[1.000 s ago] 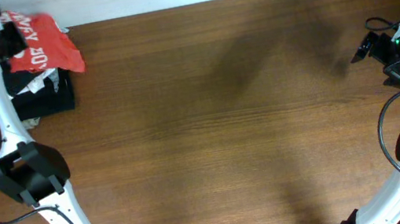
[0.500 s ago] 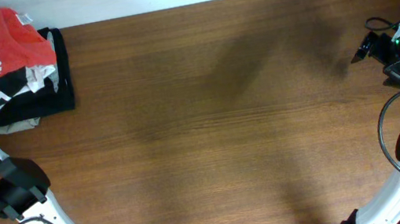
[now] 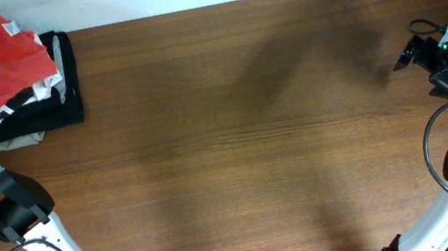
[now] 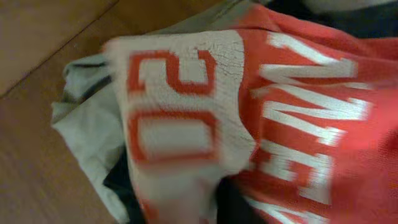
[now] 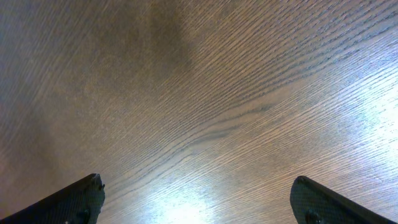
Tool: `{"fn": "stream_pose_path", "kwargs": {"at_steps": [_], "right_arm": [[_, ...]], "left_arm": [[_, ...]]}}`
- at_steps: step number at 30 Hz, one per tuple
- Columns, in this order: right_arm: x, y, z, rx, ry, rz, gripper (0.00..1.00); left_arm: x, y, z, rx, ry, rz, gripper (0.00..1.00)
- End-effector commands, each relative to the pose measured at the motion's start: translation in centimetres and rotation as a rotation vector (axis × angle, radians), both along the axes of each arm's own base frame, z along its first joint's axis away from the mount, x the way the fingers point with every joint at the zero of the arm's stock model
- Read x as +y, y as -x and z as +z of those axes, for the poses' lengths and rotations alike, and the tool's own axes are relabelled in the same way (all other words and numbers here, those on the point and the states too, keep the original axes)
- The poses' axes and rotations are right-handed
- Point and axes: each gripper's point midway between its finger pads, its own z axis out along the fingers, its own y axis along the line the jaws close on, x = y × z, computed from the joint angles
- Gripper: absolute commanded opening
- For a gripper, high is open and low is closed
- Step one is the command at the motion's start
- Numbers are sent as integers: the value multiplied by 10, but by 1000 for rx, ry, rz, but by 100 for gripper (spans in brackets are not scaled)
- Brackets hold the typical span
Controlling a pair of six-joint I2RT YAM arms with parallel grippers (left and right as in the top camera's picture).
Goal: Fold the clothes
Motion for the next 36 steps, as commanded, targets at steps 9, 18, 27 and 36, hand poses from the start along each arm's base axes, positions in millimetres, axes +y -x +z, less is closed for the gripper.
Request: {"fn": "stream_pose_path", "kwargs": {"at_steps": [9,18,27,36], "right_arm": [[-3,-3,4,-10,10,-6,98],[-3,-3,4,-10,10,-6,99],[-3,-3,4,-10,10,-6,99],[-3,-3,4,-10,10,-6,99]], "left_arm": [[-18,-4,101,-204,-35,-49,33],[-68,-67,37,-201,0,-172,1],[-91,-93,-8,-230,105,-277,6],[-147,7,231,-422,45,-350,73]]}}
